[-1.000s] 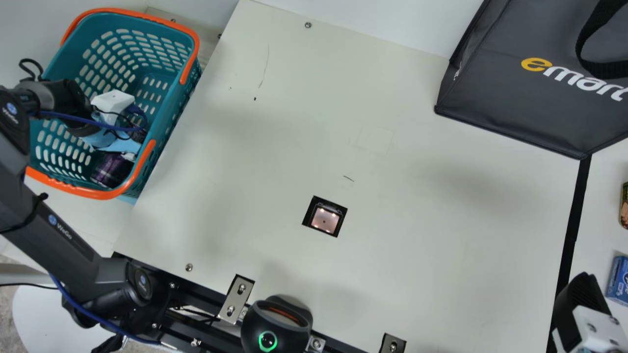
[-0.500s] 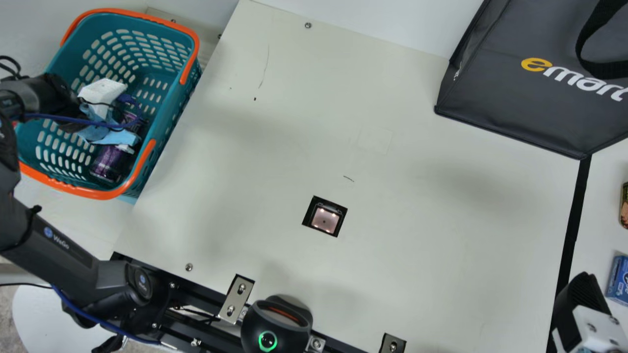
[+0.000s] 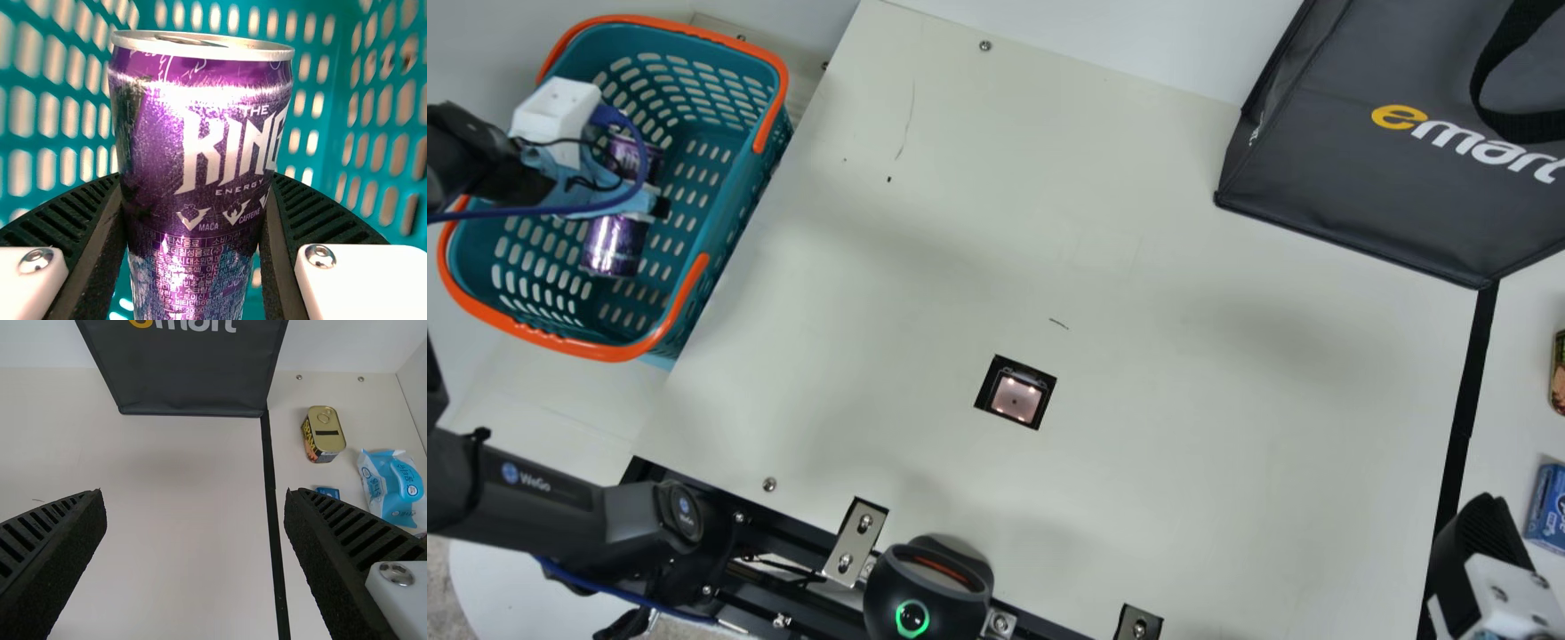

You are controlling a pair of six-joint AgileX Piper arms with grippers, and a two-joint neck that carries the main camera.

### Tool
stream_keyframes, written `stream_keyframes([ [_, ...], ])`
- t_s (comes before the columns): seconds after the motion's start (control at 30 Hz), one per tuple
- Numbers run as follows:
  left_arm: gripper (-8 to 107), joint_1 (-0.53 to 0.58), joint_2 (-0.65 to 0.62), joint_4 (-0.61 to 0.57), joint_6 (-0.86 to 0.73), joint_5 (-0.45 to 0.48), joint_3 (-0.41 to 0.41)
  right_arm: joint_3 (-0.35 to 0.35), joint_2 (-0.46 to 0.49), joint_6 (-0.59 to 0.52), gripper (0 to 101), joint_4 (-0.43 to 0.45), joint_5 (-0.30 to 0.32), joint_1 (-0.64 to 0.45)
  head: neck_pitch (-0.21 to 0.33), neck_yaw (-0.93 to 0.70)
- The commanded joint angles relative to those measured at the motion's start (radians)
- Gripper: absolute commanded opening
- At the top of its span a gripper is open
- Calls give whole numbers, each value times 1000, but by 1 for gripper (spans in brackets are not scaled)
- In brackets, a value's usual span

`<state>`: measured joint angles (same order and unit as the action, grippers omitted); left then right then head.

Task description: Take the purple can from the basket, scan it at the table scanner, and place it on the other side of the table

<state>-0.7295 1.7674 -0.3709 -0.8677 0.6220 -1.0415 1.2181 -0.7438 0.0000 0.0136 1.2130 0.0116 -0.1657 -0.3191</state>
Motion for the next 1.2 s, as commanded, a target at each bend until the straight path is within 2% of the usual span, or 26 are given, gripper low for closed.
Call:
stream_keyframes([
  [0.0,-8,0,-46,-30,7,1,-2,0,0,0,95,0,0,0,27,-2],
  [0.33,-8,19,-207,-88,95,10,-21,0,0,0,95,0,1,0,27,-2],
  [0.67,-8,71,-351,-95,217,42,-58,0,0,0,95,0,0,0,27,-2],
  [1.17,-8,278,-508,-2,438,69,-101,0,0,0,95,0,0,0,27,-2],
])
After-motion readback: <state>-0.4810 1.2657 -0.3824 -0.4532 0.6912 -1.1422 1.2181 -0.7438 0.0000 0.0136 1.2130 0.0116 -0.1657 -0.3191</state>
